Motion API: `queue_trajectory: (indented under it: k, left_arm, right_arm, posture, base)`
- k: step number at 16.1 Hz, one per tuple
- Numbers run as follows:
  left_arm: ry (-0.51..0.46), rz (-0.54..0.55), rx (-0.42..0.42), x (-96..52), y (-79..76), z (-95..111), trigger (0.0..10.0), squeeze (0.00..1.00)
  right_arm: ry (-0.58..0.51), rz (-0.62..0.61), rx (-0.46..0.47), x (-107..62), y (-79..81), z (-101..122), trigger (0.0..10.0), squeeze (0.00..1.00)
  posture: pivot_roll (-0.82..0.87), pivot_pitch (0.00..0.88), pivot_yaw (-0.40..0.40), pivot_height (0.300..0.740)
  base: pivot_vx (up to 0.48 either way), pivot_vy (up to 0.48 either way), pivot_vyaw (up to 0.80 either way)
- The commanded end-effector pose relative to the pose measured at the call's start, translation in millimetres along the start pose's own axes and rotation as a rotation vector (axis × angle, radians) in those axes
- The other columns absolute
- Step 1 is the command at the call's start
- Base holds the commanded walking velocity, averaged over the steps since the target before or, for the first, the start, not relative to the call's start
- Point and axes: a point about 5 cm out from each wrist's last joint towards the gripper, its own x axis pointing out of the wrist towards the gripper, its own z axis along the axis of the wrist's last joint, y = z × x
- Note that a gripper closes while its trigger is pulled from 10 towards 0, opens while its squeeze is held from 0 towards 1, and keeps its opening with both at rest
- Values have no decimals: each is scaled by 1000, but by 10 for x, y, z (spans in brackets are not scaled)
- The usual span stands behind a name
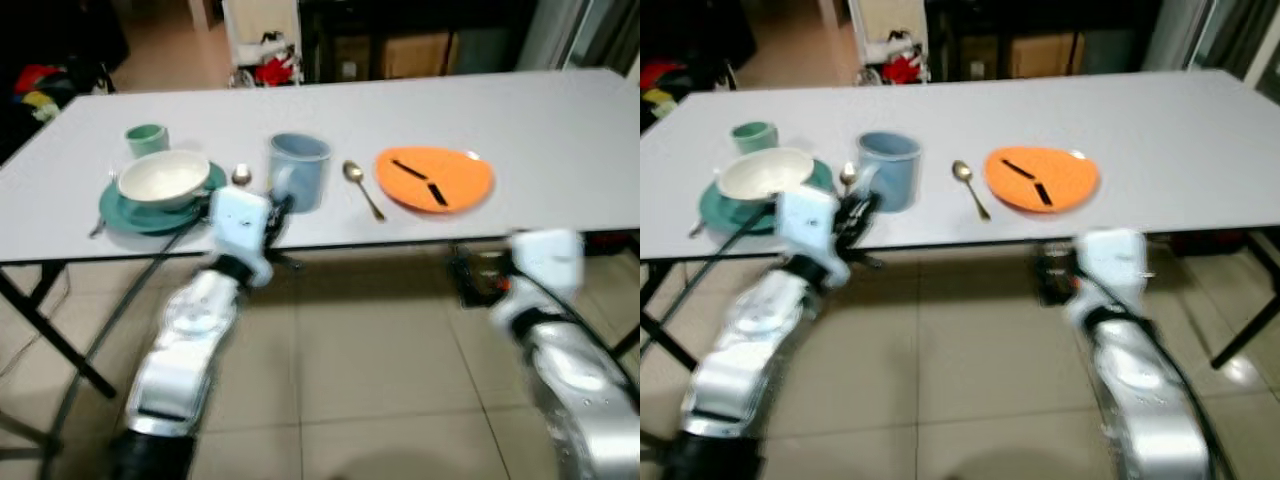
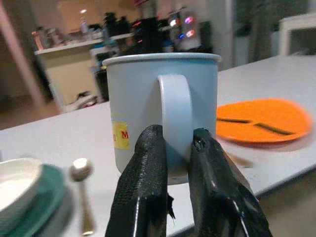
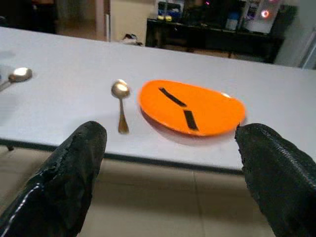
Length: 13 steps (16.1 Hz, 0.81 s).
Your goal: Setting the table
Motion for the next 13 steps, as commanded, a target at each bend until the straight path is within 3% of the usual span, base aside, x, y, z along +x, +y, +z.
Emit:
queue_trajectory:
  k: [1,5,13]
  left_arm:
    - [-25,-17,-3,27,-55,58,10000,0]
    - [-26,-23,-6,37,-72,59,10000,0]
    - [-25,-35,-6,50,-86,55,10000,0]
  right_arm:
    - [-1,-28,-18,-16,-64,-4,10000,0]
    - [-1,-36,-14,-18,-75,-5,10000,0]
    - [-3,-38,-12,-26,-76,-9,10000,0]
  posture:
    - [-7,0,51,740]
    - [-12,0,55,740]
    - [-16,0,63,740]
  base:
    - [341,0,0]
    - [339,0,0]
    - [341,0,-784]
